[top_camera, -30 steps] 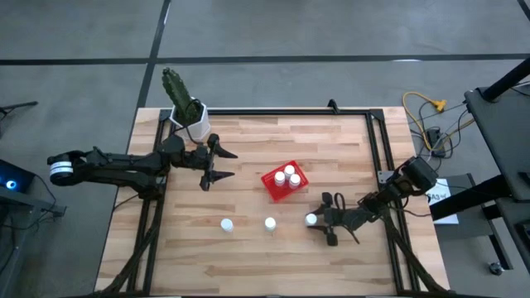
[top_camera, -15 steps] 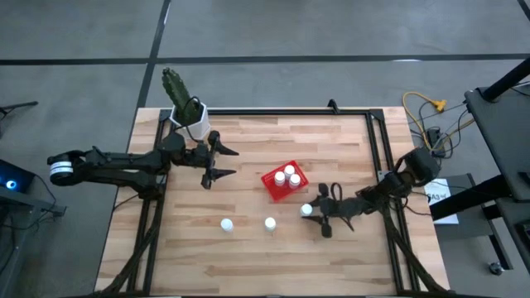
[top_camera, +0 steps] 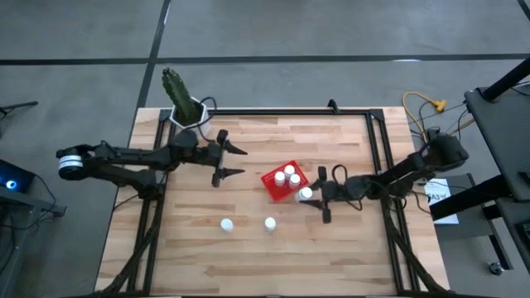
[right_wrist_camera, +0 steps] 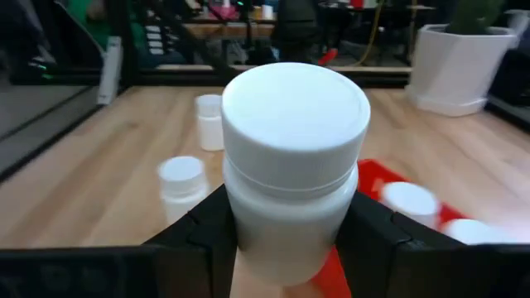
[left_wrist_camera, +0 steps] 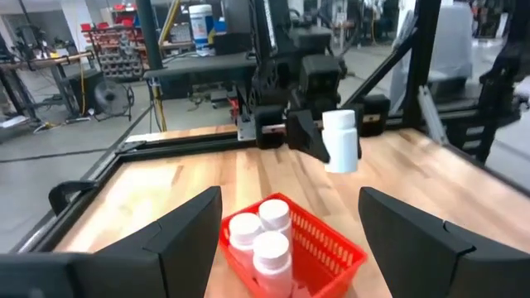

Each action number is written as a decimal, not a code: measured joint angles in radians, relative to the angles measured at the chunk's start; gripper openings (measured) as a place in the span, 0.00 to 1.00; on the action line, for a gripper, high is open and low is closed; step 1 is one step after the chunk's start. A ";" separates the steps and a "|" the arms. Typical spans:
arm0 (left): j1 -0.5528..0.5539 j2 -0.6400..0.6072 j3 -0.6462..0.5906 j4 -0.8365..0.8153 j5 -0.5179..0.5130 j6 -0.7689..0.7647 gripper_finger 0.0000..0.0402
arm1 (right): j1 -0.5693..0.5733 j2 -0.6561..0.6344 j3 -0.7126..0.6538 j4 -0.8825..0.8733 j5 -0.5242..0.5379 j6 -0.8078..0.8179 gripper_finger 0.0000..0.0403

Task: Pick and place pill bottles into a basket
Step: Put the white pill bottle into the red bin

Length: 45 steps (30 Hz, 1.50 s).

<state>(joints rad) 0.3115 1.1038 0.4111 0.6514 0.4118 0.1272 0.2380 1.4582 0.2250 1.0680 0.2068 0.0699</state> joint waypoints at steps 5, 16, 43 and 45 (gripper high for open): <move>0.000 0.090 0.093 -0.004 0.001 0.044 0.66 | -0.042 -0.087 0.030 -0.154 -0.001 -0.040 0.37; -0.001 0.280 0.216 0.177 0.023 0.036 0.66 | -0.092 -0.114 0.178 -0.365 -0.007 -0.143 0.37; -0.148 0.448 0.379 0.057 -0.120 0.107 0.66 | -0.222 -0.116 0.249 -0.482 -0.059 -0.175 0.37; -0.150 0.447 0.422 -0.064 -0.151 0.122 0.66 | -0.229 -0.116 0.249 -0.483 -0.059 -0.175 0.37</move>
<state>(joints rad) 0.1614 1.5506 0.8328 0.5878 0.2612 0.2493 0.0094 1.3426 0.4736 0.5850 0.1482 -0.1055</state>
